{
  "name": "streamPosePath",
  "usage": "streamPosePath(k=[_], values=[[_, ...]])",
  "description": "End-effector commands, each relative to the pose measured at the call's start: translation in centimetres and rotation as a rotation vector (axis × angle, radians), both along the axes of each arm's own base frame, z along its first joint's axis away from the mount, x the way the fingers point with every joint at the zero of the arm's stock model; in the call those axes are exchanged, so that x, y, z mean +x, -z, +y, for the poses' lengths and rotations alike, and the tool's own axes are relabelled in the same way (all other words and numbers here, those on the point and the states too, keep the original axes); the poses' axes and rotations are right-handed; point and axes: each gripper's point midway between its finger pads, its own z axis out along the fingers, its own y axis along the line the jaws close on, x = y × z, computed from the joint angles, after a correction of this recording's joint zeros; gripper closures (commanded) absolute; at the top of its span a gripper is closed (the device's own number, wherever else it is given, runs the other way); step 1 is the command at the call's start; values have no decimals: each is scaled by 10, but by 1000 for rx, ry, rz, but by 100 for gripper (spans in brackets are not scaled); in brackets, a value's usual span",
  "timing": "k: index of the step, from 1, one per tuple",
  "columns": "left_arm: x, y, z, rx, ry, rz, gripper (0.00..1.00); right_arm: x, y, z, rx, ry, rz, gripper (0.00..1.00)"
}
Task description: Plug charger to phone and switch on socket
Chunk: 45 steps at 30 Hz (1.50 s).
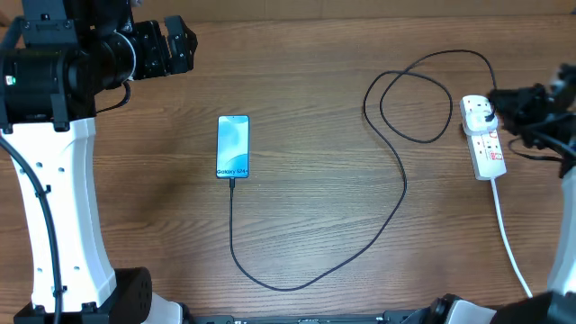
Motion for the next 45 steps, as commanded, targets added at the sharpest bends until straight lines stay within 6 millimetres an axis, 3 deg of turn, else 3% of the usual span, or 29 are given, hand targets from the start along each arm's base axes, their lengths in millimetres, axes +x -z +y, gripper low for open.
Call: streamPosePath(k=[1,6,11,20,28,30,32,34,36,37,45], values=[[-2,-4,-1,-10,4,-9,0,-6,-47,26,-162,-75,-111,96],[-2,-4,-1,-10,4,-9,0,-25,-71,65,-286,-167,-136,96],[-2,-4,-1,-10,4,-9,0,-52,-79,93,-385,-224,-133,96],[-2,-4,-1,-10,4,-8,0,-93,-77,93,-518,-193,-73,96],[-2,-4,-1,-10,4,-9,0,-110,-94,85,-583,-159,-131,95],[-2,-4,-1,-10,4,-8,0,-116,-98,85,-582,-154,-146,89],[-2,-4,-1,-10,4,-8,0,-123,-100,85,-582,-153,-151,71],[-2,-4,-1,-10,4,-8,0,-129,-96,84,-582,-158,-133,47],[-2,-4,-1,-10,4,-8,0,-134,-90,84,-574,-163,-96,12],[-2,-4,-1,-10,4,-8,0,-137,-86,84,-575,-170,-75,0],[-3,-3,-1,-10,4,-6,0,-155,-58,83,-569,-214,73,0]])
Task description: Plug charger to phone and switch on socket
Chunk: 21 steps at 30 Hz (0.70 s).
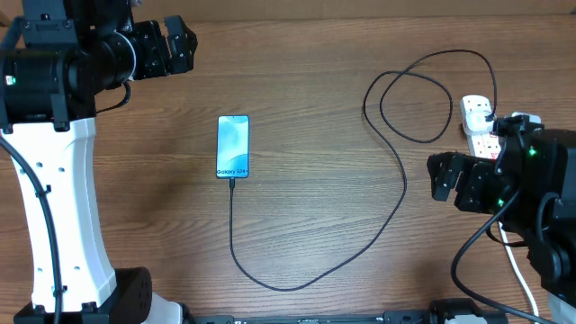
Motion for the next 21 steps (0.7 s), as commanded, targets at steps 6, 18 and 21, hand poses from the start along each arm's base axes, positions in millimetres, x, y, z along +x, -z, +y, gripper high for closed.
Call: streamPosePath(k=[6,18,21], values=[[-3,-3,-1,-10,4,-7,0,0,3,-1,-11,1,38,0],[-3,-3,-1,-10,4,-7,0,14,5,3,-2,-10,35,0],[-3,-3,-1,-10,4,-7,0,25,-6,8,10,-27,-55,0]])
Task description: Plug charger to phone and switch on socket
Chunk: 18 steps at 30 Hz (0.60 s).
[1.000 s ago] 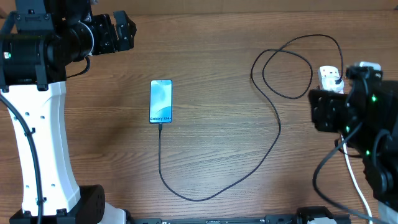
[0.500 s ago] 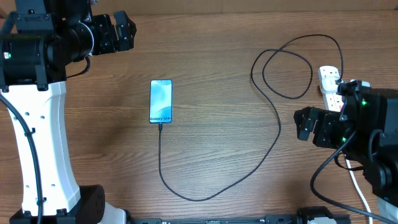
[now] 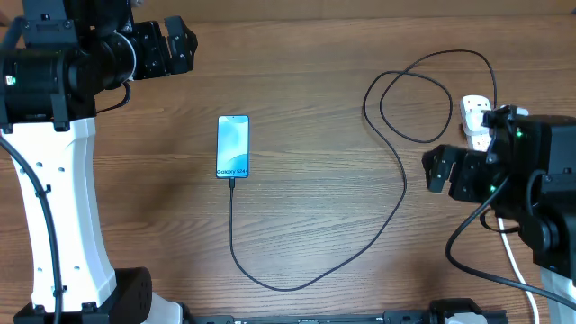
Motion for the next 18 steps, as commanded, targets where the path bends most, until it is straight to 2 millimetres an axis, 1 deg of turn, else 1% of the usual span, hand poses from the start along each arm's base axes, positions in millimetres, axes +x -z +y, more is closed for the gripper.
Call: streamPosePath(k=[1,5,10,15,18], values=[[-2,-4,-1,-10,4,-9,0,8,-17,7,12,-25,-106,0],[-2,-4,-1,-10,4,-9,0,16,-28,8,23,-30,-255,0],[-2,-4,-1,-10,4,-9,0,16,-33,8,33,-29,-424,0],[-2,-4,-1,-10,4,-9,0,7,-26,8,44,-29,-595,0],[-2,-4,-1,-10,4,-9,0,0,-17,7,50,-30,-670,0]])
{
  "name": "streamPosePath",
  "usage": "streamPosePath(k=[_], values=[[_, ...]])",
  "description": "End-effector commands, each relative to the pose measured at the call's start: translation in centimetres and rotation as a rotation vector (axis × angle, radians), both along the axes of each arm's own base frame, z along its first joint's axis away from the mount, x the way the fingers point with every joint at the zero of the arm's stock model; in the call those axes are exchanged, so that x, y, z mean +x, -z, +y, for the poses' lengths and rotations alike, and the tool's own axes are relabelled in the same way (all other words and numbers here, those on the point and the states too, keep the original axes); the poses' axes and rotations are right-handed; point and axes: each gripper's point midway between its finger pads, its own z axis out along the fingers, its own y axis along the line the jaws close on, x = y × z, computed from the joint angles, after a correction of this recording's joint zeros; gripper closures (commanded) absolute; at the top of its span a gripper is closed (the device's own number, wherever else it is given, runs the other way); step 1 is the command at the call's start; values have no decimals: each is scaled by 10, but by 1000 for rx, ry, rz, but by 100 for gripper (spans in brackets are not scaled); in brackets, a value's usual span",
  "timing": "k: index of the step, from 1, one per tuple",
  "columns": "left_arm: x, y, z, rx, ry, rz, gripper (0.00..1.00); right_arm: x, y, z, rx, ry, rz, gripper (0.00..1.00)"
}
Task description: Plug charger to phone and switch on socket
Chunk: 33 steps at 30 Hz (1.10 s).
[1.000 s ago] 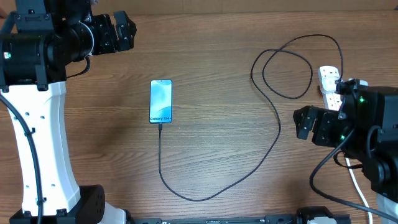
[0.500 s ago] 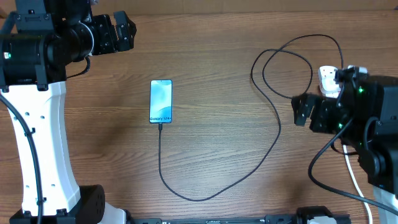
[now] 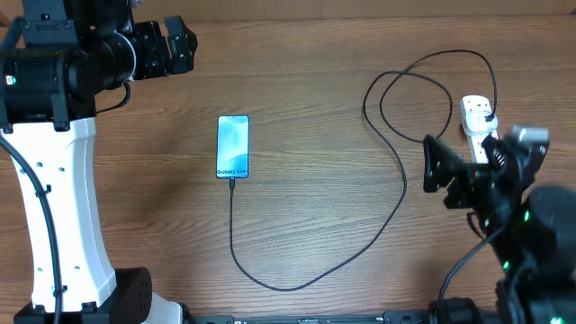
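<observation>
The blue-screened phone (image 3: pixel 232 146) lies flat left of centre, with the black charger cable (image 3: pixel 403 193) plugged into its bottom edge. From there the cable runs toward the front edge, curves up to the right, loops, and reaches the plug on the white power strip (image 3: pixel 472 115) at the right. My right gripper (image 3: pixel 435 166) hovers just left of the strip with nothing in it, and its arm hides the strip's lower half. The switch cannot be made out. My left gripper (image 3: pixel 183 45) is raised at the far left, away from everything.
The left arm's white column (image 3: pixel 54 207) stands along the left edge. The power strip's white lead (image 3: pixel 515 265) runs to the front right, under my right arm (image 3: pixel 531 234). The cable's loop (image 3: pixel 414 99) lies on the wood between phone and strip.
My right arm has drawn back toward the front edge and tilted. Its gripper stays just left of the power strip, and slightly more of the strip's top shows. Phone, cable and left arm are unchanged.
My right gripper was first at the plug end of the power strip, reaching in from the right edge. Later the arm lay over the strip's lower half with the gripper left of it. It stays there now, farther back. The phone stayed plugged in throughout.
</observation>
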Motion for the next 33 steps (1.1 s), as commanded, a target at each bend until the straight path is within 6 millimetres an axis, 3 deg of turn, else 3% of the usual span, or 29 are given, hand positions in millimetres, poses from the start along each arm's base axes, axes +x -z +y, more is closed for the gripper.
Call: streamPosePath(k=[1,7,12,33], values=[[-2,-4,-1,-10,4,-10,0,-11,15,0,5,-5,-72,0],[-2,-4,-1,-10,4,-10,0,-18,42,0,15,-5,-207,0],[-2,-4,-1,-10,4,-10,0,-11,64,0,22,-5,-296,0],[-2,-4,-1,-10,4,-9,0,-16,110,1,31,-9,-394,0]])
